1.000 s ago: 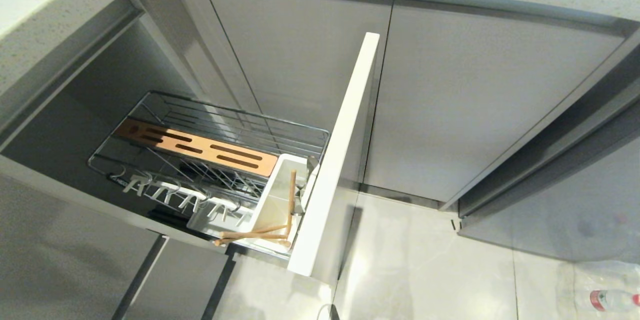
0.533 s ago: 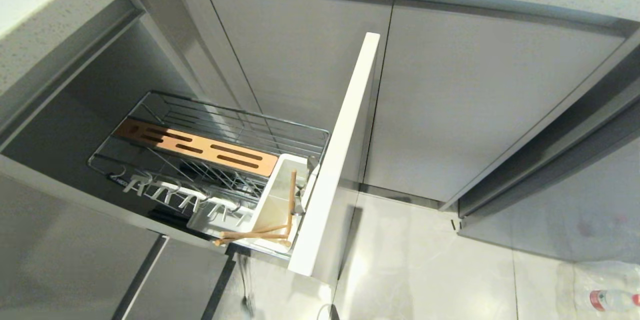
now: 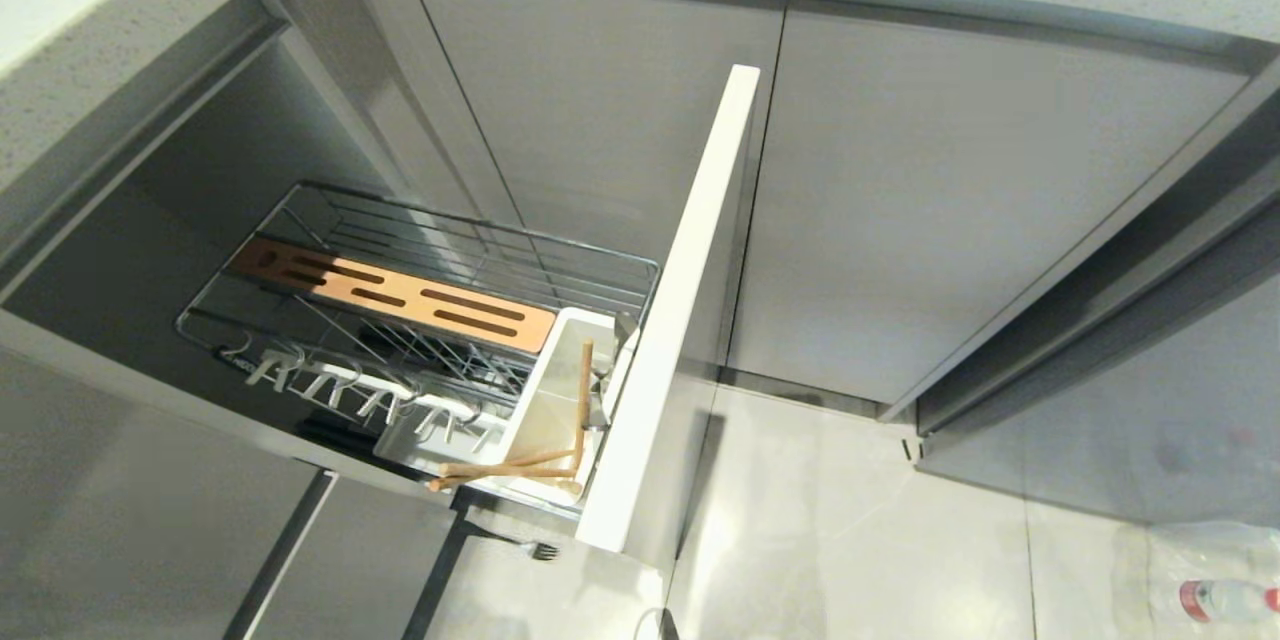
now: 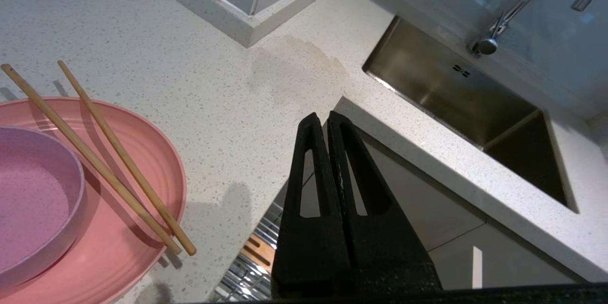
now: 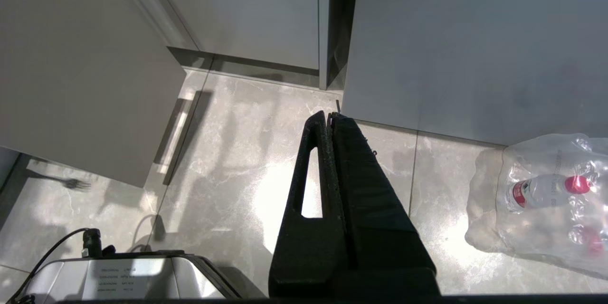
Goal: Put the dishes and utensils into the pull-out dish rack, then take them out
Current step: Close the cupboard
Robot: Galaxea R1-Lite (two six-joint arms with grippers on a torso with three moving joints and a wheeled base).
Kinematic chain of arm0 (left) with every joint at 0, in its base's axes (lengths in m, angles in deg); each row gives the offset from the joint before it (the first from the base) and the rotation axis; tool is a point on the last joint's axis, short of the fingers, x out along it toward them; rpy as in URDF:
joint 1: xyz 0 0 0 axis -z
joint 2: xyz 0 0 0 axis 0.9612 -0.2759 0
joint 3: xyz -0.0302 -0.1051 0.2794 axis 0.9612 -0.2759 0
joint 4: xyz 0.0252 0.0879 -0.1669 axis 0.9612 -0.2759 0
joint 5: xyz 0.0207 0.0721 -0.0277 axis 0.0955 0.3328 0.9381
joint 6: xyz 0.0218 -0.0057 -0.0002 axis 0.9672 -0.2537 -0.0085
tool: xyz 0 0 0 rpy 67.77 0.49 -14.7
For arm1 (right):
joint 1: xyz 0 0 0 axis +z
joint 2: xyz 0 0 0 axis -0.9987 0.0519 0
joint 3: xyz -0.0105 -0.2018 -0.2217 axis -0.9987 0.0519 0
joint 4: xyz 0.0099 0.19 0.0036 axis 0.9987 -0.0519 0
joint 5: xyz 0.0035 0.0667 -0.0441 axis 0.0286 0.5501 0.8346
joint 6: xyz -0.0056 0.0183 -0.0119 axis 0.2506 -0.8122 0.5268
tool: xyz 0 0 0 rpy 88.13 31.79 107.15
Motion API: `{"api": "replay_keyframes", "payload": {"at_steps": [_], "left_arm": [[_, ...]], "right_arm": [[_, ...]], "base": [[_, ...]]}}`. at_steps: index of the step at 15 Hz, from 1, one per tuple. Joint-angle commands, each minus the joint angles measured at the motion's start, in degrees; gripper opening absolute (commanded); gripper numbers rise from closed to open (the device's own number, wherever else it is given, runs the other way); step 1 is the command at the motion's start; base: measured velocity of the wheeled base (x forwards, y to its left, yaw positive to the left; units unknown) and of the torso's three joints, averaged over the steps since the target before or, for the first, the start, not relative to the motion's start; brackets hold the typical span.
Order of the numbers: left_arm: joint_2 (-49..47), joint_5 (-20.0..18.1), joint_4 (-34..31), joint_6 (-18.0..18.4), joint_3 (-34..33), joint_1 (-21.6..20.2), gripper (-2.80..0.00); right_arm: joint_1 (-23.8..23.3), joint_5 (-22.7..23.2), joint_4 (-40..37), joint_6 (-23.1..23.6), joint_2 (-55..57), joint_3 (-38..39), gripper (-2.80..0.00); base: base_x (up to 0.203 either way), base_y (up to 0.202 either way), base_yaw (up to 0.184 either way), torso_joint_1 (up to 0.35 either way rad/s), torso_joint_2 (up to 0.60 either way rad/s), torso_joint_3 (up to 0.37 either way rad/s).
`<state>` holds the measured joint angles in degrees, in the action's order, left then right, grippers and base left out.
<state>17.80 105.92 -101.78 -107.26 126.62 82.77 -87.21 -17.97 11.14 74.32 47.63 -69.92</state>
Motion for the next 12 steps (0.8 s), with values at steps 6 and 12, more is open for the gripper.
{"api": "replay_keyframes", "payload": {"at_steps": [6, 12], "left_arm": [[-1.8, -4.3, 4.1, -10.8, 0.2, 3.7, -2.80], [-10.6, -8.1, 3.1, -17.8, -3.2, 10.8, -2.80]], "right_arm": [[0.0, 0.0, 0.0, 0.0, 0.0, 0.1, -2.80], [0.0, 0.0, 0.0, 0.0, 0.0, 0.1, -2.80]], "base": [[0.000, 0.000, 0.000, 0.000, 0.00, 0.000], [0.000, 0.000, 0.000, 0.000, 0.00, 0.000]]}}
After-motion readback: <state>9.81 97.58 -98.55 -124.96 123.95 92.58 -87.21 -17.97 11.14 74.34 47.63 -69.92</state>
